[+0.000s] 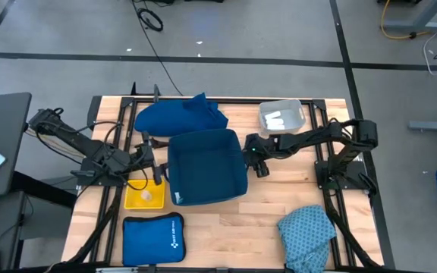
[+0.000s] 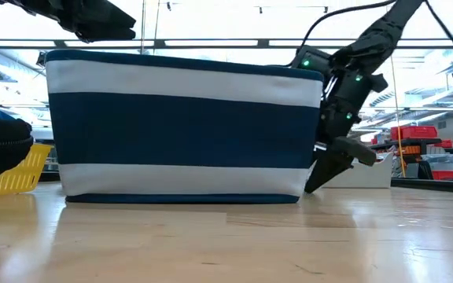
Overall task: Pick & place medical supplies in basket/bin
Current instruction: Put the bottom white medicine bottle into the yellow bin
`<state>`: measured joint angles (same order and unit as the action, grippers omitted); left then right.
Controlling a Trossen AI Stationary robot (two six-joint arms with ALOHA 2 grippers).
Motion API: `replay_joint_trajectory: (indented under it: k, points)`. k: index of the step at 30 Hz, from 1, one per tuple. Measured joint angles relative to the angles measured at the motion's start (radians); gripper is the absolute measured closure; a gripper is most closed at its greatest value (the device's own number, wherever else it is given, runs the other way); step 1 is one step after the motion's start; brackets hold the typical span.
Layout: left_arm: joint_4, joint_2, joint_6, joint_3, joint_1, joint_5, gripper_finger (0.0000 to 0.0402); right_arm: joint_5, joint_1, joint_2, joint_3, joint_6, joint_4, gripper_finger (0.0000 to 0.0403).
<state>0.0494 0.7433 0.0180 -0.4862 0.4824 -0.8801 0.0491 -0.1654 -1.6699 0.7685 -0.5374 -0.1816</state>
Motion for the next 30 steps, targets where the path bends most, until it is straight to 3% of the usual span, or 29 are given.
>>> replay_joint_trajectory:
  k: [6, 13, 30]
  points:
    - [0.000, 0.000, 0.000, 0.000, 0.000, 0.017, 0.0118, -0.001, 0.000, -0.068, 0.070, 0.026, -0.090, 0.0169]
    - [0.000, 0.001, -0.003, 0.000, 0.000, 0.017, 0.0118, -0.006, 0.016, -0.054, 0.102, 0.141, -0.193, 0.0265]
    - [0.014, 0.021, 0.001, 0.000, 0.002, 0.032, 0.0118, 0.020, 0.171, -0.013, 0.097, 0.598, -0.451, 0.0265]
